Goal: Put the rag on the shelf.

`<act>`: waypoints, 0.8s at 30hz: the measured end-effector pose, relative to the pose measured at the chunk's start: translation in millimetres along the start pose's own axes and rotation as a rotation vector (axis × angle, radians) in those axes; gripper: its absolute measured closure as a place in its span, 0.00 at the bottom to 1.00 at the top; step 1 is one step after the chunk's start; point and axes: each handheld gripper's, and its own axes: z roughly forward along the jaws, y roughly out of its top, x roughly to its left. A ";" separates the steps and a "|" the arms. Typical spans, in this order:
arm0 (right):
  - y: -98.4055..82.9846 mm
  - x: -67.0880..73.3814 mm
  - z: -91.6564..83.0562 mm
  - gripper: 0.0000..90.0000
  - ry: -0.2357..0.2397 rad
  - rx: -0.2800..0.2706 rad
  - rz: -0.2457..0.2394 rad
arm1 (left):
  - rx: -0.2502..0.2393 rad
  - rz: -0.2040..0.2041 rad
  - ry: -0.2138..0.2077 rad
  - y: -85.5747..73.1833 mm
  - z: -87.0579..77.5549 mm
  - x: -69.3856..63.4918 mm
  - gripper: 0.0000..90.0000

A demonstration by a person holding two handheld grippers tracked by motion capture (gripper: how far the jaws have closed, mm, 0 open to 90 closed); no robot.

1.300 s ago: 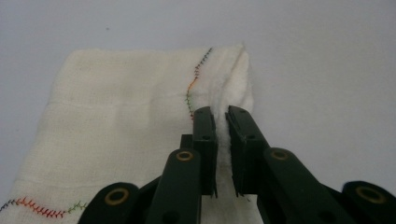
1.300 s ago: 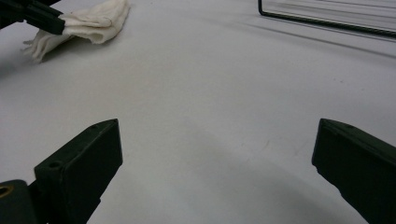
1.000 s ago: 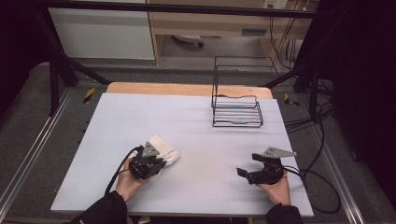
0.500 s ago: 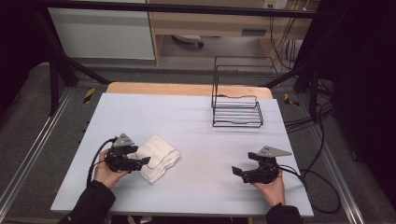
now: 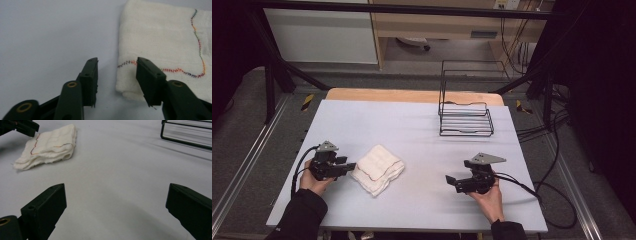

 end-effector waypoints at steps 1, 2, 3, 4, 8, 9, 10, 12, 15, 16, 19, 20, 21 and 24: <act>4.5 5.2 5.4 0.06 0.002 -0.004 -0.005 | 0.004 -0.004 0.001 -0.3 1.2 -0.9 0.64; 7.0 8.1 8.4 0.07 0.001 -0.003 -0.005 | 0.006 -0.003 -0.004 -0.4 2.0 -1.1 0.67; 9.4 10.7 11.7 0.08 0.004 -0.006 -0.010 | 0.004 -0.006 -0.011 -0.6 2.5 -1.5 0.69; 9.4 10.7 11.7 0.08 0.004 -0.006 -0.010 | 0.002 -0.011 -0.016 -0.8 2.8 -1.5 0.69; 21.3 26.4 32.4 0.11 0.026 -0.001 -0.029 | 0.002 -0.015 -0.021 -2.2 5.3 -3.1 0.76; 21.3 26.4 32.4 0.11 0.026 -0.001 -0.029 | 0.000 -0.010 -0.023 -2.4 5.9 -4.4 0.76; 23.6 29.9 36.7 0.12 0.027 0.004 -0.037 | 0.001 -0.005 -0.022 -2.4 6.0 -5.6 0.79; 30.4 40.6 51.0 0.14 0.034 0.015 -0.067 | 0.004 0.008 -0.011 -2.4 6.8 -7.5 0.81; 36.2 50.1 66.4 0.18 0.045 0.031 -0.074 | 0.004 -0.012 -0.020 -3.2 8.0 -7.8 0.82; 38.3 52.8 71.7 0.19 0.050 0.040 -0.072 | 0.004 -0.012 -0.020 -3.2 8.0 -7.8 0.82; 43.6 59.1 87.6 0.23 0.054 0.054 -0.063 | 0.010 -0.021 -0.030 -3.1 8.2 -6.6 0.83; 45.2 60.9 92.7 0.24 0.056 0.056 -0.056 | 0.011 -0.026 -0.030 -2.9 8.3 -6.9 0.84; 45.2 60.9 92.7 0.24 0.056 0.056 -0.056 | 0.013 -0.026 -0.028 -2.7 8.2 -7.5 0.84; 49.3 64.9 105.6 0.31 0.031 0.065 -0.044 | 0.019 -0.020 -0.021 -1.9 7.9 -9.5 0.87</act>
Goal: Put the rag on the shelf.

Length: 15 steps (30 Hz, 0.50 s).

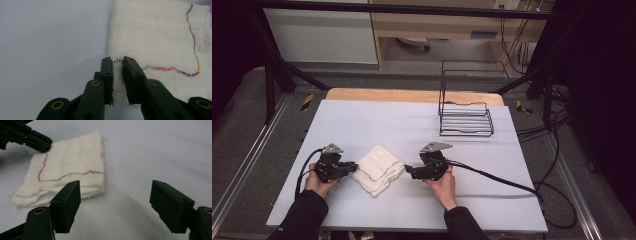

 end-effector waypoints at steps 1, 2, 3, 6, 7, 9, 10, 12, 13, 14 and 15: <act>1.2 0.6 4.0 0.34 -0.001 0.001 0.004 | 0.001 -0.004 -0.001 0.1 0.0 -0.1 0.87; 2.2 1.6 7.6 0.36 -0.002 0.009 0.005 | 0.003 -0.005 -0.002 0.2 -0.2 0.3 0.88; 2.9 2.6 11.1 0.38 -0.005 0.013 0.003 | 0.003 -0.009 -0.004 0.2 -0.2 0.6 0.88; 2.9 6.2 23.4 0.47 0.011 0.019 0.052 | 0.002 -0.022 -0.009 0.1 -0.1 0.8 0.88; 2.8 7.4 26.5 0.48 0.010 0.028 0.046 | 0.002 -0.021 -0.008 0.2 -0.1 0.6 0.88; 2.4 8.7 29.9 0.51 0.008 0.036 0.039 | 0.002 -0.010 -0.008 0.0 -0.2 0.4 0.88; 1.6 10.7 34.7 0.56 0.015 0.043 0.036 | 0.000 -0.005 -0.007 -0.2 -0.2 0.4 0.88; 1.2 11.0 35.7 0.58 0.014 0.043 0.037 | 0.001 0.004 -0.003 -0.1 -0.2 0.0 0.88; 1.1 11.5 36.5 0.60 0.018 0.044 0.048 | 0.000 0.006 -0.003 -0.2 -0.2 -0.2 0.88; 0.5 11.2 37.2 0.61 0.019 0.046 0.048 | 0.000 0.008 -0.003 -0.3 -0.2 -0.2 0.88; -0.1 11.0 38.2 0.63 0.022 0.046 0.047 | 0.000 0.007 -0.004 -0.2 -0.2 -0.1 0.88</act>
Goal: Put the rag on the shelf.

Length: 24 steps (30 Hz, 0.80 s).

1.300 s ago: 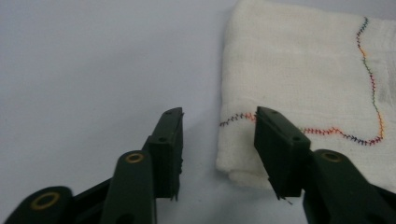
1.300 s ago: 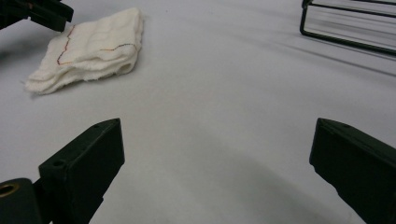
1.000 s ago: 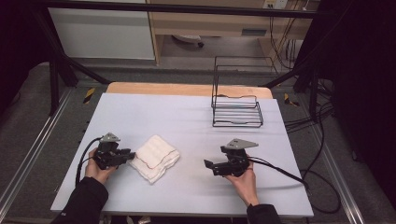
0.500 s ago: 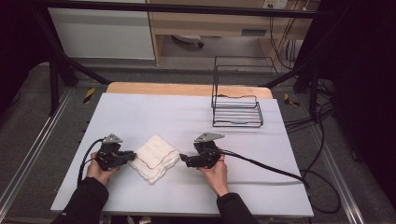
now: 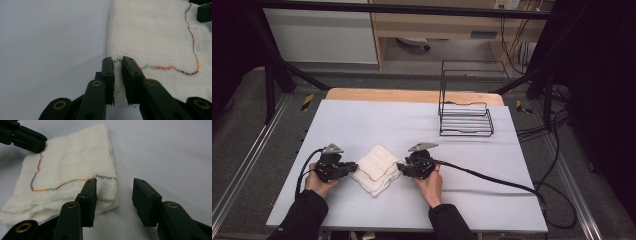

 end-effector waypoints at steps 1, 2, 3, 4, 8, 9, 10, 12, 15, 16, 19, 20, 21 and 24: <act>-1.2 0.3 1.5 0.65 0.006 0.009 0.008 | 0.000 0.001 -0.001 0.0 0.0 0.1 0.88; -1.5 1.0 1.7 0.66 0.009 0.011 0.017 | 0.000 0.001 -0.001 0.0 0.0 0.1 0.88; -1.5 1.0 1.7 0.66 0.009 0.011 0.017 | 0.000 0.000 -0.001 0.0 -0.1 0.2 0.88; -1.7 0.9 1.8 0.68 0.011 0.011 0.010 | 0.000 0.000 -0.001 0.0 -0.1 0.2 0.88; -1.4 4.2 3.0 0.80 0.027 0.023 0.017 | -0.001 -0.009 0.002 0.0 -0.1 -0.2 0.89; -1.4 4.2 3.0 0.80 0.027 0.023 0.017 | 0.000 -0.009 0.003 0.1 -0.3 -0.4 0.89; -1.1 5.4 3.1 0.82 0.027 0.026 0.021 | -0.001 -0.016 0.005 0.2 -0.4 -0.6 0.89; -0.3 7.2 2.7 0.87 0.021 0.027 0.009 | 0.001 -0.016 0.007 0.5 -1.1 -1.1 0.90; 0.7 8.1 1.3 0.91 0.021 0.020 0.016 | 0.004 -0.027 0.002 -0.2 -3.1 -1.7 0.91; 1.5 8.3 0.6 0.91 0.022 0.019 0.021 | 0.005 -0.029 -0.001 -0.5 -4.1 -2.5 0.91; 7.6 6.0 -4.4 0.92 0.029 0.012 0.021 | 0.012 -0.034 -0.015 -1.8 -8.1 -5.8 0.92; 9.9 5.4 -6.4 0.93 0.031 0.009 0.020 | 0.013 -0.039 -0.020 -2.1 -10.1 -7.6 0.92; 12.3 4.3 -8.9 0.93 0.029 0.009 0.015 | 0.012 -0.050 -0.034 -2.2 -12.1 -10.2 0.92; 18.4 1.2 -15.5 0.93 0.015 0.013 0.003 | 0.004 -0.061 -0.067 -1.0 -16.5 -23.8 0.92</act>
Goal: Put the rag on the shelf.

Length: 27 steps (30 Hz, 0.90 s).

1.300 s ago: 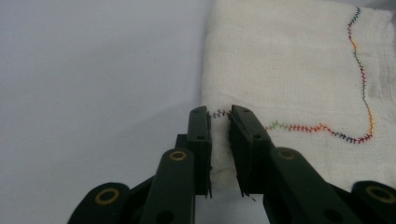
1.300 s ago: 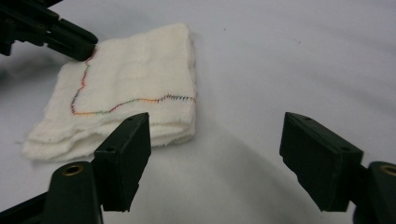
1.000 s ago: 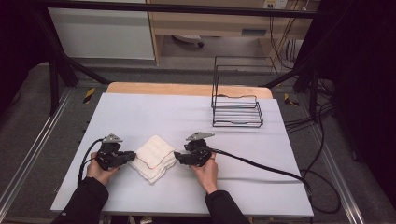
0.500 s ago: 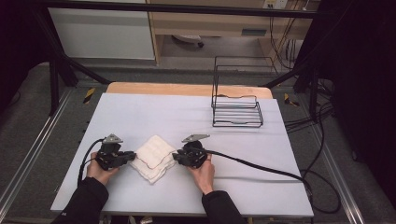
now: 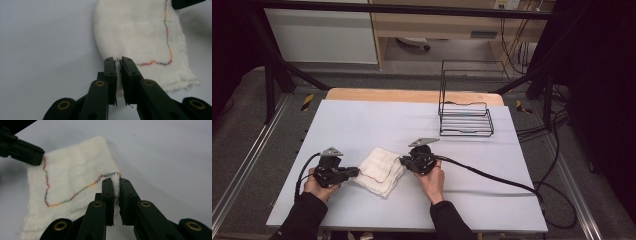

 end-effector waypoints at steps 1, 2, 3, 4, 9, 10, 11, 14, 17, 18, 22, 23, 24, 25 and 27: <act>0.0 0.0 0.0 0.93 0.000 0.000 0.000 | 0.006 0.010 -0.001 -0.1 -0.2 -5.9 0.92; 1.4 -1.0 -1.7 0.93 -0.007 0.009 -0.003 | 0.009 0.018 0.001 -0.7 0.3 -12.3 0.92; 2.4 -1.9 -2.8 0.93 -0.012 0.017 -0.008 | 0.014 0.023 0.010 -2.0 0.8 -18.4 0.92; 2.9 -2.7 -4.0 0.93 -0.018 0.026 -0.017 | 0.018 0.025 0.019 -3.9 1.3 -23.9 0.92; 2.4 -7.6 -2.2 0.93 -0.043 0.031 -0.029 | 0.018 0.011 0.041 -14.3 1.2 -40.2 0.90; 1.5 -8.6 0.5 0.92 -0.050 0.033 -0.033 | 0.013 0.017 0.049 -15.3 1.6 -41.2 0.89; 0.0 -9.9 4.0 0.92 -0.055 0.039 -0.034 | 0.014 0.025 0.055 -15.6 2.3 -41.6 0.87; -3.3 -11.5 10.8 0.90 -0.061 0.043 -0.032 | 0.001 0.038 0.066 -14.1 3.1 -39.0 0.82; -5.7 -11.9 8.9 0.80 -0.060 0.001 -0.034 | -0.018 0.080 0.076 -9.6 2.5 -34.7 0.65; -5.3 -12.8 6.1 0.75 -0.050 -0.014 -0.032 | -0.024 0.090 0.084 -6.9 2.6 -32.7 0.61; -3.6 -13.2 -4.6 0.64 -0.049 -0.051 -0.037 | -0.036 0.100 0.095 10.2 6.3 -21.4 0.47; -3.6 -13.4 -8.4 0.59 -0.053 -0.062 -0.034 | -0.034 0.103 0.093 14.7 7.8 -18.3 0.43; -4.1 -14.7 -16.0 0.51 -0.050 -0.075 -0.034 | -0.034 0.103 0.091 19.1 9.9 -16.0 0.39; -4.1 -14.7 -16.0 0.51 -0.050 -0.075 -0.034 | -0.039 0.105 0.088 23.3 12.4 -13.7 0.39; -6.2 -18.0 -24.7 0.39 -0.050 -0.081 -0.034 | -0.036 0.101 0.080 31.6 18.8 -9.6 0.33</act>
